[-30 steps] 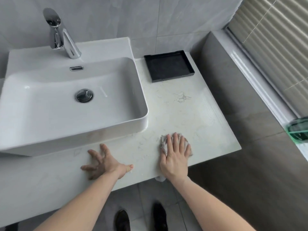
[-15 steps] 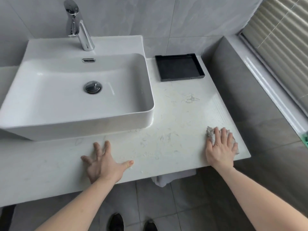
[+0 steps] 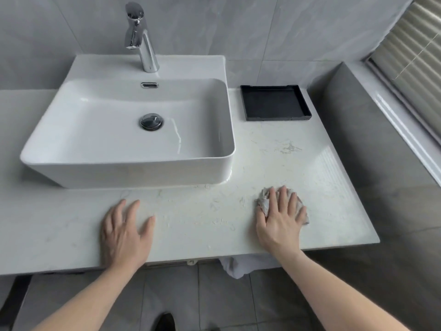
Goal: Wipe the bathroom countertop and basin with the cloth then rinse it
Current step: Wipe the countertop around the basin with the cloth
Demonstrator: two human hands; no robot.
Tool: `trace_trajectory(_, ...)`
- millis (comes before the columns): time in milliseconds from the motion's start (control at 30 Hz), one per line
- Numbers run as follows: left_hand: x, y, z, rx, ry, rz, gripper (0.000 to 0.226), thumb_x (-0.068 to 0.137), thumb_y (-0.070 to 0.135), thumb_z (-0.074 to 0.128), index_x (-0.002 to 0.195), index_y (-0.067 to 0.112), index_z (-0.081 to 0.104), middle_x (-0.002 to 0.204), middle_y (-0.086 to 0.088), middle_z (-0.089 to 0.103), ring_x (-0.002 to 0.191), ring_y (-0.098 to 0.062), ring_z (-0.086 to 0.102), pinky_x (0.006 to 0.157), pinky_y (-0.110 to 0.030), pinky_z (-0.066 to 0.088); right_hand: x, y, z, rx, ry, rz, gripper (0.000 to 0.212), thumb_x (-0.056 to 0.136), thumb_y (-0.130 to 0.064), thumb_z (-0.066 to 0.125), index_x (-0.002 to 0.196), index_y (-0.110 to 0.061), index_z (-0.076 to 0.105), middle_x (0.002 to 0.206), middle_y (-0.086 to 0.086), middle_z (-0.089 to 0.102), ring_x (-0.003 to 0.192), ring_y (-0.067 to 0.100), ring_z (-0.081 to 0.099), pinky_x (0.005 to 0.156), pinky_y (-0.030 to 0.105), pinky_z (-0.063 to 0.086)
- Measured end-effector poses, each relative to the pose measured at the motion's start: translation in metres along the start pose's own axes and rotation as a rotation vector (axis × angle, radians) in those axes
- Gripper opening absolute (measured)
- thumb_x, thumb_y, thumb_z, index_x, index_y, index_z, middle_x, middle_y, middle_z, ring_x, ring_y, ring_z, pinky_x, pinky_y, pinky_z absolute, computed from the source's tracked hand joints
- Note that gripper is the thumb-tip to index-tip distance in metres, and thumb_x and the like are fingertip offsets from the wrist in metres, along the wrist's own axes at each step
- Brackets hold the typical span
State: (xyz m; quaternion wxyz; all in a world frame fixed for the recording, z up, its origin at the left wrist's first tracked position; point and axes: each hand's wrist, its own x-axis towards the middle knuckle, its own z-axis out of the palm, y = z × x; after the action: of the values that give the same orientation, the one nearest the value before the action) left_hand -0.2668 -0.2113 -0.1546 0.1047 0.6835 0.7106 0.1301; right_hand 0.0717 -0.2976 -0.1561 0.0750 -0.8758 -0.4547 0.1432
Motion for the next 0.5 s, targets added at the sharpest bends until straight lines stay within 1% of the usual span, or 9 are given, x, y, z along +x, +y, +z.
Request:
trace_trajectory(100, -0.004, 0.0, 0.006, 0.047, 0.022, -0.001, 0.064, 0.088, 0.059, 0.039, 0.144, 0.029, 0.046, 0.16, -0.002, 0.033, 0.148, -0.028, 0.023, 0.12, -0.047, 0.025, -0.013, -0.051, 0.02, 0.017, -0.032, -0.196, 0.067, 0.104, -0.055, 0.014, 0.162, -0.03, -0.01, 0.168, 0.0, -0.023, 0.153, 0.025, -0.027, 0.125, 0.054, -0.013)
trace_trajectory(200, -0.003, -0.003, 0.008, 0.061, 0.017, -0.01, 0.063, 0.088, 0.059, 0.039, 0.144, 0.03, 0.046, 0.16, 0.001, 0.032, 0.149, -0.026, 0.022, 0.121, -0.047, 0.025, -0.023, -0.079, 0.034, 0.002, -0.066, -0.325, 0.07, 0.102, -0.054, 0.019, 0.164, -0.029, -0.002, 0.17, 0.0, -0.017, 0.155, 0.024, -0.024, 0.125, 0.051, -0.012)
trace_trajectory(267, -0.003, -0.004, 0.009, 0.056, 0.022, -0.008, 0.063, 0.088, 0.057, 0.04, 0.144, 0.03, 0.047, 0.16, 0.001, 0.033, 0.149, -0.025, 0.023, 0.12, -0.047, 0.025, -0.023, -0.078, 0.035, -0.002, -0.076, -0.387, 0.069, 0.102, -0.055, 0.022, 0.164, -0.03, 0.003, 0.171, -0.002, -0.011, 0.156, 0.022, -0.021, 0.125, 0.049, -0.011)
trace_trajectory(333, -0.003, -0.004, 0.009, 0.056, 0.026, -0.011, 0.063, 0.087, 0.056, 0.041, 0.144, 0.03, 0.048, 0.16, 0.002, 0.034, 0.149, -0.025, 0.023, 0.12, -0.047, 0.025, -0.012, -0.06, 0.028, -0.014, -0.094, -0.435, 0.068, 0.103, -0.057, 0.022, 0.163, -0.033, 0.001, 0.171, -0.005, -0.012, 0.156, 0.02, -0.02, 0.126, 0.048, -0.009)
trace_trajectory(400, -0.003, -0.005, 0.01, 0.054, 0.027, -0.013, 0.062, 0.087, 0.055, 0.041, 0.144, 0.031, 0.048, 0.16, 0.002, 0.034, 0.149, -0.024, 0.023, 0.121, -0.046, 0.025, 0.006, -0.033, 0.017, -0.037, -0.083, -0.392, 0.068, 0.103, -0.059, 0.019, 0.162, -0.036, -0.004, 0.17, -0.006, -0.017, 0.156, 0.02, -0.022, 0.127, 0.049, -0.009)
trace_trajectory(500, -0.003, -0.004, 0.01, 0.059, 0.03, -0.007, 0.063, 0.087, 0.055, 0.04, 0.144, 0.031, 0.047, 0.16, 0.003, 0.033, 0.149, -0.024, 0.022, 0.121, -0.046, 0.024, 0.04, 0.009, -0.006, -0.062, -0.049, -0.21, 0.067, 0.103, -0.063, 0.011, 0.161, -0.037, -0.01, 0.169, -0.004, -0.021, 0.155, 0.022, -0.022, 0.126, 0.049, -0.011)
